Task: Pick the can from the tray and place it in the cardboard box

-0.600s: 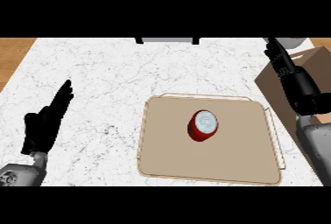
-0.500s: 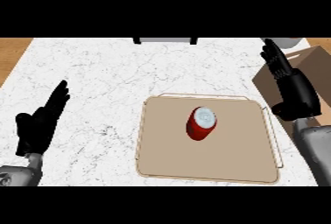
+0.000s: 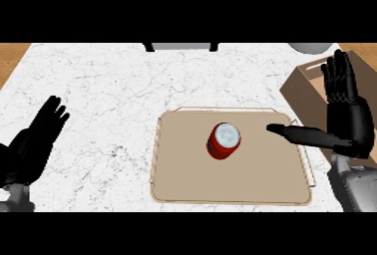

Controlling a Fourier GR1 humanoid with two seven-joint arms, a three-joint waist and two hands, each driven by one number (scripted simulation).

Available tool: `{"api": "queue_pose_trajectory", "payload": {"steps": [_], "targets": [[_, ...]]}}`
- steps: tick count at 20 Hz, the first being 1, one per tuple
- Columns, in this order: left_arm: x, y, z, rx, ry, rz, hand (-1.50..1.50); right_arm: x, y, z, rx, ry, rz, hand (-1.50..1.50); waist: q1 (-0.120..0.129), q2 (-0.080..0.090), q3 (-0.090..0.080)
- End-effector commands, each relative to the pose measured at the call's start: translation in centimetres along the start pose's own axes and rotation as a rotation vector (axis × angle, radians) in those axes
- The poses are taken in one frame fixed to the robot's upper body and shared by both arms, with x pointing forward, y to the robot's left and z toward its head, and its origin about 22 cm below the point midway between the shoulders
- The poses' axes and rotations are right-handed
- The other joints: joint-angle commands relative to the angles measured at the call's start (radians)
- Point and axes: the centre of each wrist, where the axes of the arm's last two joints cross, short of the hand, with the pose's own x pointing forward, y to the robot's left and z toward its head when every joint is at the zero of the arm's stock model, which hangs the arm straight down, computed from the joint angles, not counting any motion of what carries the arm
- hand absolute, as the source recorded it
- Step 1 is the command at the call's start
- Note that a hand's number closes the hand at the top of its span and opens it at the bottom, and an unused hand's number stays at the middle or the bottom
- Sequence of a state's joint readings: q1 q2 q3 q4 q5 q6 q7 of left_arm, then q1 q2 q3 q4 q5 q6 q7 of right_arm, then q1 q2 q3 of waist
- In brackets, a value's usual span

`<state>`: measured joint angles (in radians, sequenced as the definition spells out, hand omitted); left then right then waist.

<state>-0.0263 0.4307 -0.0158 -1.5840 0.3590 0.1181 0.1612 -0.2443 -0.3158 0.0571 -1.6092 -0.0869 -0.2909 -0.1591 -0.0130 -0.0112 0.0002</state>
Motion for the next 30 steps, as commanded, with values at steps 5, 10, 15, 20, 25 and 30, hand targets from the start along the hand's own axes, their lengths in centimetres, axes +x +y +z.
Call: {"api": "queue_pose_trajectory", "payload": {"steps": [5, 10, 15, 20, 25, 30], "targets": [[1.8, -1.0, 0.7, -0.015, -0.002, 0.068, 0.0, 5.8, 1.9, 5.1, 0.145, -0.16, 0.133, -1.5, 0.004, 0.003, -0.001], [0.4, 0.8, 0.4, -0.008, 0.016, 0.05, 0.0, 5.4, -0.5, 4.6, 0.361, 0.051, 0.556, -1.5, 0.002, 0.002, -0.009], [1.6, 0.2, -0.2, -0.036, 0.012, 0.043, 0.0, 8.9, 1.1, 3.4, 0.497, 0.174, 0.796, -1.5, 0.02, 0.007, -0.007], [1.5, 0.3, 0.3, -0.047, 0.006, 0.044, 0.0, 12.0, 4.4, 3.0, 0.619, 0.342, 0.891, -1.5, 0.035, 0.007, -0.005], [0.5, -0.4, -0.4, -0.035, 0.009, 0.047, 0.0, 13.9, 8.2, 0.8, 0.688, 0.462, 0.844, -1.5, 0.023, 0.012, -0.002], [0.9, -0.1, 1.1, -0.038, 0.007, 0.044, 0.0, 12.8, 10.4, 0.2, 0.711, 0.544, 0.854, -1.5, 0.022, 0.01, -0.001]]}}
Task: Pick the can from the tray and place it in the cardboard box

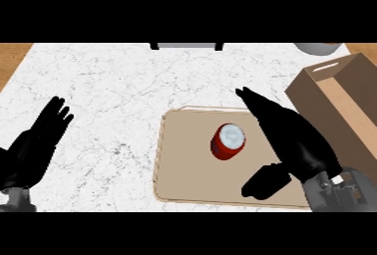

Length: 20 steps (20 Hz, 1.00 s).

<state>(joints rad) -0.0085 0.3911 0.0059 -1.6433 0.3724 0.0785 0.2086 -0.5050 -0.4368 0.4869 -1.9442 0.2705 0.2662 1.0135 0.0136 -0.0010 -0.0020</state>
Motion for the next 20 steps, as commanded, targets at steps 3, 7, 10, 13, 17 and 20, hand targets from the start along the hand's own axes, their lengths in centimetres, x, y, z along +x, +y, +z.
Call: {"api": "queue_pose_trajectory", "payload": {"steps": [3, 7, 10, 13, 17, 20], "targets": [[0.1, 1.4, 0.2, 0.019, 0.009, 0.004, 0.0, 1.2, -0.7, -0.2, 0.086, 0.097, 0.034, -1.5, -0.01, -0.001, 0.001], [0.1, 0.8, 0.4, 0.011, 0.006, 0.017, 0.0, -0.3, 1.1, -2.0, 0.125, 0.158, 0.067, -1.5, -0.007, 0.0, 0.001], [0.9, 0.7, -0.8, 0.014, -0.007, 0.019, 0.0, -1.0, 1.4, -0.7, 0.114, 0.135, 0.058, -1.5, -0.016, 0.0, 0.002], [-0.3, 2.3, -0.1, 0.017, 0.009, 0.011, 0.0, -0.3, 1.5, -0.8, 0.125, 0.112, 0.064, -1.5, -0.012, 0.0, 0.002], [1.2, 1.8, -0.2, 0.008, -0.016, -0.009, 0.0, 0.9, 3.7, -0.5, 0.09, 0.079, 0.058, -1.5, -0.012, 0.0, 0.002], [-1.5, 1.5, 0.8, 0.014, 0.009, -0.007, 0.0, 1.9, 3.2, -3.1, 0.066, 0.078, 0.063, -1.5, -0.006, 0.001, 0.002]]}}
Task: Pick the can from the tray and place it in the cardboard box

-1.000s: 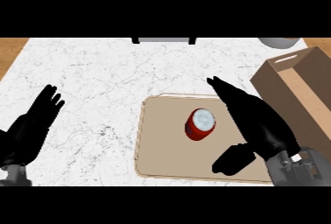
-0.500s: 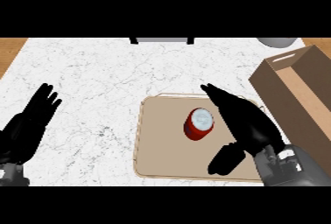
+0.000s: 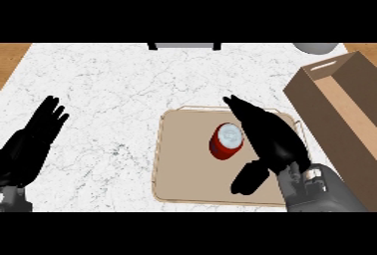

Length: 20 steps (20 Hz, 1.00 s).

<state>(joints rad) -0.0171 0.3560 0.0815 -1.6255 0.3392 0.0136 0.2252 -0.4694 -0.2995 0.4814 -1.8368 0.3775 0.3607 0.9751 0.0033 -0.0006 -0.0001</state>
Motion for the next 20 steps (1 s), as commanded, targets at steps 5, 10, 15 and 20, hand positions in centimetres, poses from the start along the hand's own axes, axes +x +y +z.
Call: {"api": "queue_pose_trajectory", "payload": {"steps": [5, 10, 15, 20], "targets": [[0.8, -0.5, 0.8, -0.006, 0.012, 0.011, 0.0, 2.4, 0.9, -0.8, -0.011, 0.074, 0.088, -1.5, 0.003, -0.001, 0.0], [-0.5, -0.5, 0.7, -0.013, 0.015, 0.007, 0.0, 2.1, 1.2, -2.2, 0.018, 0.078, 0.084, -1.5, 0.002, 0.0, 0.0], [0.0, -0.3, 1.1, -0.008, -0.013, 0.017, 0.0, 1.3, 3.0, -2.3, 0.038, 0.104, 0.106, -1.5, 0.001, -0.001, 0.0], [-0.1, -0.4, -1.2, 0.01, 0.0, 0.011, 0.0, 0.3, 0.6, -3.1, 0.032, 0.152, 0.13, -1.5, -0.006, 0.001, 0.0]]}}
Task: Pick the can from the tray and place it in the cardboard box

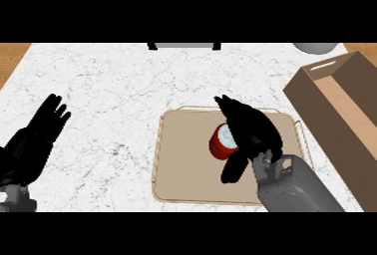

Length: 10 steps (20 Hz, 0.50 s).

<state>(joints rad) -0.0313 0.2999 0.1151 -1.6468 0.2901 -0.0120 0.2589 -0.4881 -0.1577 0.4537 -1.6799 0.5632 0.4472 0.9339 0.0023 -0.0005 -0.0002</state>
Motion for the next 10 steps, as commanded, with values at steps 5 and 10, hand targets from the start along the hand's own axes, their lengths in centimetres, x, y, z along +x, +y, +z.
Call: {"api": "queue_pose_trajectory", "payload": {"steps": [5, 10], "targets": [[-0.9, 0.2, -0.6, -0.005, 0.013, -0.004, 0.0, 1.1, 2.6, 0.0, 0.035, 0.077, 0.047, -1.5, -0.001, 0.0, 0.0], [-0.5, 0.6, -0.5, -0.001, 0.002, -0.003, 0.0, -0.2, 1.7, -0.4, 0.052, 0.102, 0.064, -1.5, -0.001, 0.0, 0.0]]}}
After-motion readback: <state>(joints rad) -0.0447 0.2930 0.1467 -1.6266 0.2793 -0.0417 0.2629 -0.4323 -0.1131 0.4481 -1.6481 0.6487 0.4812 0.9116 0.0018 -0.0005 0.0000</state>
